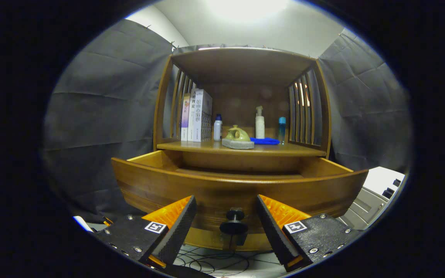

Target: Pull open the drawer, take out the items inside it, and place them on the countertop above the cabinet.

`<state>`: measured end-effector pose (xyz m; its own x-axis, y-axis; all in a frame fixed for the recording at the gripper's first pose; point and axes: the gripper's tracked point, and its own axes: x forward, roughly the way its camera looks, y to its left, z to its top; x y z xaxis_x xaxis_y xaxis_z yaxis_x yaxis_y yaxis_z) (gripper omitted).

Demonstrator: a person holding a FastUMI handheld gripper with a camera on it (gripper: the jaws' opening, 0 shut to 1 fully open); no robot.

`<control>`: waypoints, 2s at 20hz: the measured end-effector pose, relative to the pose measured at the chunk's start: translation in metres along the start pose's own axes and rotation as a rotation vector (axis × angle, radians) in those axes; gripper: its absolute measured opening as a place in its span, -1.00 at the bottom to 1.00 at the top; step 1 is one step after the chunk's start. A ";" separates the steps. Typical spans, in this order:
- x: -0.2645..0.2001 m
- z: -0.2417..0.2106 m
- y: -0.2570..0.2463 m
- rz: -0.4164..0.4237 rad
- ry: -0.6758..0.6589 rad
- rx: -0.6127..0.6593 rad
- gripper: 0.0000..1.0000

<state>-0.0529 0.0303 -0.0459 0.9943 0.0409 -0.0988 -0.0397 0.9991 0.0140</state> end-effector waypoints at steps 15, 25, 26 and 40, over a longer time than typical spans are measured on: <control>0.018 -0.018 -0.001 -0.069 0.031 0.011 0.89; 0.045 -0.013 -0.010 -0.086 0.013 -0.030 0.89; 0.052 -0.010 -0.010 -0.083 0.014 -0.033 0.89; 0.119 -0.011 -0.017 -0.005 0.014 -0.044 0.89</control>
<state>0.0653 0.0184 -0.0688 0.9930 0.0357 -0.1126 -0.0393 0.9988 -0.0301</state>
